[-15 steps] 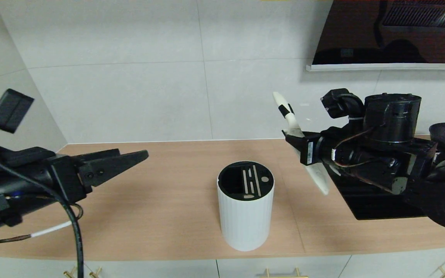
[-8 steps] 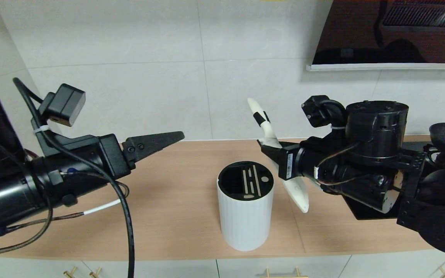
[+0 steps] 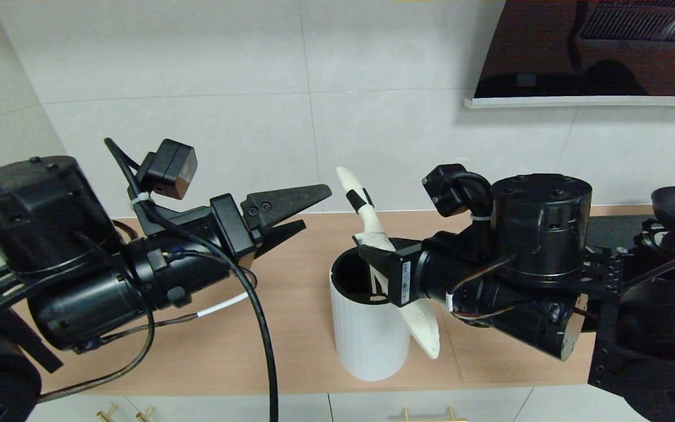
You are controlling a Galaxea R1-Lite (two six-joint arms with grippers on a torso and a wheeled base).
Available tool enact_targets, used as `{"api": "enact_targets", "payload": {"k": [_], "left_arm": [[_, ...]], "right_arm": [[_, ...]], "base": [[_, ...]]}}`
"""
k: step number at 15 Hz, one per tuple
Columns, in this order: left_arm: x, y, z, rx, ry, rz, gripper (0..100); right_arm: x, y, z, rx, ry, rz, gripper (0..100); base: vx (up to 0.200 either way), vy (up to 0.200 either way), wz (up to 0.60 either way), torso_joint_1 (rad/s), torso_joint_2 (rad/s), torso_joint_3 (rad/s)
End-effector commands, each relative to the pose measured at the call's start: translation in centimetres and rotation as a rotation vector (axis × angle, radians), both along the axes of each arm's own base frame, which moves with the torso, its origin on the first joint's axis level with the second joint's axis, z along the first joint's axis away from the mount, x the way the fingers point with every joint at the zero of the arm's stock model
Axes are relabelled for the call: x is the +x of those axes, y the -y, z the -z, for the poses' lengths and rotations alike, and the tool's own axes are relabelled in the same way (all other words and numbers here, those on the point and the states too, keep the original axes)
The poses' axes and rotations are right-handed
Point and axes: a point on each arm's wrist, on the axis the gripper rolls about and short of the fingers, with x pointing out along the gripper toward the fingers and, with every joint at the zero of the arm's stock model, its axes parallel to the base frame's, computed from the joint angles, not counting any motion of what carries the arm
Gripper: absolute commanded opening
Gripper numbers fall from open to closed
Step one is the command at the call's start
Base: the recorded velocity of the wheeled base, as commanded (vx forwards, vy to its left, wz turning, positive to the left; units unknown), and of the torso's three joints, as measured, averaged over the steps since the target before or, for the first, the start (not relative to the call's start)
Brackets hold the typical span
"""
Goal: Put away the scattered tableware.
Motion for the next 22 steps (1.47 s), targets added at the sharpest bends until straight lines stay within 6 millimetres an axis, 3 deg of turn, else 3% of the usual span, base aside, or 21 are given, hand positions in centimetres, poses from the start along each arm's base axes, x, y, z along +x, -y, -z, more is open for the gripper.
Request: {"api": "enact_targets", "payload": {"k": [1, 7, 22], "left_arm": [[0.6, 0.7, 1.3, 0.018, -0.043, 0.01, 100], [2.0, 2.8, 3.3, -0.011, -0.087, -0.019, 100], [3.1, 3.3, 4.2, -0.018, -0.085, -0.076, 100]], "right_arm": [[-0.2, -0.3, 0.2, -0.002, -0.003, -0.011, 0], [-1.7, -1.4, 0.4, 0.006, -0.018, -0.051, 0], [-2.6, -1.9, 0.8, -0.009, -0.029, -0.081, 0]], "base": [[0.0, 0.0, 0.0, 0.0, 0.0, 0.0], [0.0, 0.0, 0.0, 0.0, 0.0, 0.0], [0.0, 0.0, 0.0, 0.0, 0.0, 0.0]]}}
